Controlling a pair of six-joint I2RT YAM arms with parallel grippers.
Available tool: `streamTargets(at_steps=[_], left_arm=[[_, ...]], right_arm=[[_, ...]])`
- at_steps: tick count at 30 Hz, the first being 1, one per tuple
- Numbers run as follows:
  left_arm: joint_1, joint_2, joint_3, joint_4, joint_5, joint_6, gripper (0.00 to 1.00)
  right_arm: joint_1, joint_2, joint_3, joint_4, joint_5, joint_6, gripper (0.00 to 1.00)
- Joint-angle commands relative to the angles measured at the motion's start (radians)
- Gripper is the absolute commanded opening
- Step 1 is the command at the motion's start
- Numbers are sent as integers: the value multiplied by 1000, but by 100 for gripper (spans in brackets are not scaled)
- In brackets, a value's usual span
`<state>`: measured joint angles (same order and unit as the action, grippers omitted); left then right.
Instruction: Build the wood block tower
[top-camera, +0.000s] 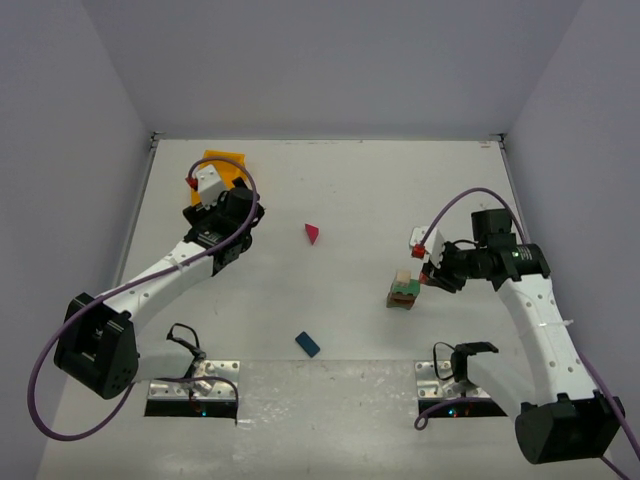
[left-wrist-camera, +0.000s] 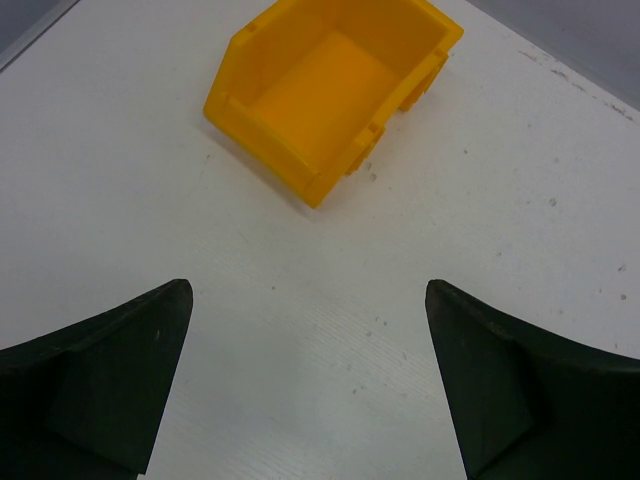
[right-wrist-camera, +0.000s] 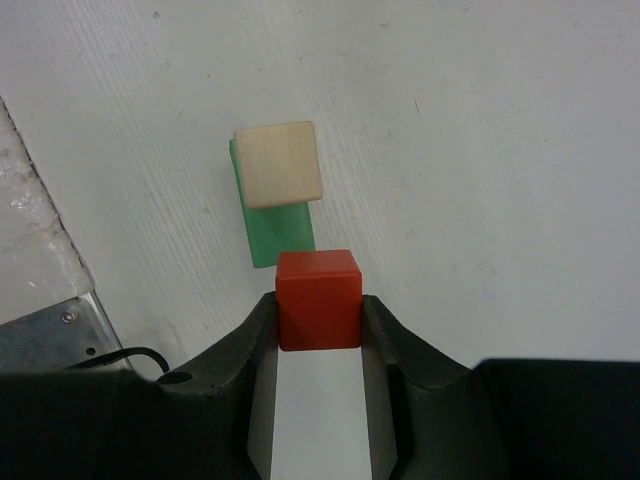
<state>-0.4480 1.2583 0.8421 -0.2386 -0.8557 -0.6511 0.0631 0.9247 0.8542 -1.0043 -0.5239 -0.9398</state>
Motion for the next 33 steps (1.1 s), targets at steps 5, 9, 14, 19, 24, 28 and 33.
streamTargets(at_steps=[5, 9, 14, 19, 24, 28, 33], left_arm=[[-1, 13, 14, 15, 6, -10, 100], [-1, 21, 20, 12, 12, -6, 100], [-1, 21, 18, 13, 15, -7, 100], [-1, 20, 20, 12, 15, -2, 100], [-1, 20, 19, 13, 15, 2, 100], [-1, 20, 22, 12, 18, 10, 100], [-1, 20, 25, 12, 20, 11, 100]], right_arm=[[2, 31, 26, 27, -90, -8, 18], [3, 40, 43, 6, -103, -9, 19], [2, 49, 39, -12, -113, -29, 20], [1, 57, 44, -11, -125, -31, 20], [3, 62, 43, -13, -128, -34, 22], [4, 70, 45, -16, -136, -38, 22], [3, 83, 57, -26, -146, -44, 23]])
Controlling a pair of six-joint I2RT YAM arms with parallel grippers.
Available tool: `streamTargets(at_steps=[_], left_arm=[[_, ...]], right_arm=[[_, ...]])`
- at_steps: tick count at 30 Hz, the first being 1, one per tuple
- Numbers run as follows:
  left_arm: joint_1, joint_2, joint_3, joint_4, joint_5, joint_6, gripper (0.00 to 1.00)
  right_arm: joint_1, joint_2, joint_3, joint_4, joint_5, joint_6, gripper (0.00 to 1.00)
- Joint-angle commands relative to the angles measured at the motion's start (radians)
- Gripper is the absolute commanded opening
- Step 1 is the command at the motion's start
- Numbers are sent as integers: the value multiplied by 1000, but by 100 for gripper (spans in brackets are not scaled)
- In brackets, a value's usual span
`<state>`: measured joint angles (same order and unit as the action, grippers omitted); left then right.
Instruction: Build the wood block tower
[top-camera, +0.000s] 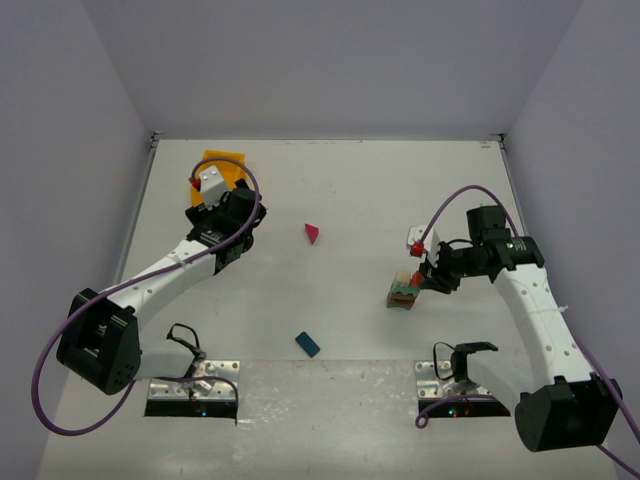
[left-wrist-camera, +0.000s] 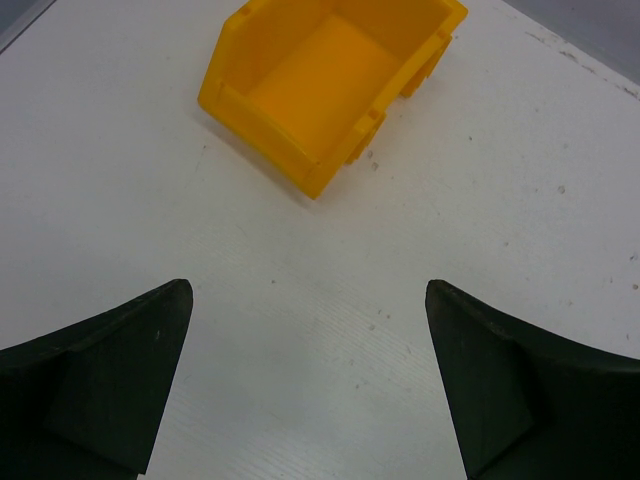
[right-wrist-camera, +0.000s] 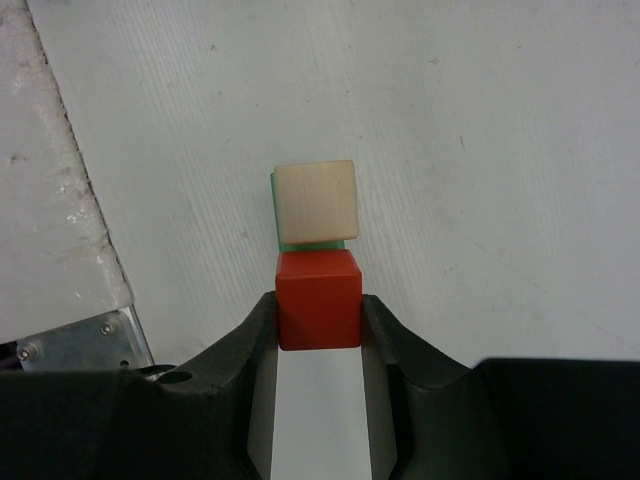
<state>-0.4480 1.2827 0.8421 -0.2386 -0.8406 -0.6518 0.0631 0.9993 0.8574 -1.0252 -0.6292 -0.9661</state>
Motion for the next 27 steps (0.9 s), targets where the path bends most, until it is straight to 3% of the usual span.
streamTargets(at_steps=[1, 27], left_arm=[[-1, -5, 25, 12, 6, 12, 100], [-1, -3, 25, 14, 12, 18, 100]], right_arm=[[4, 10, 57, -6, -44, -17, 23], [18, 27, 41, 5, -11, -30, 27]])
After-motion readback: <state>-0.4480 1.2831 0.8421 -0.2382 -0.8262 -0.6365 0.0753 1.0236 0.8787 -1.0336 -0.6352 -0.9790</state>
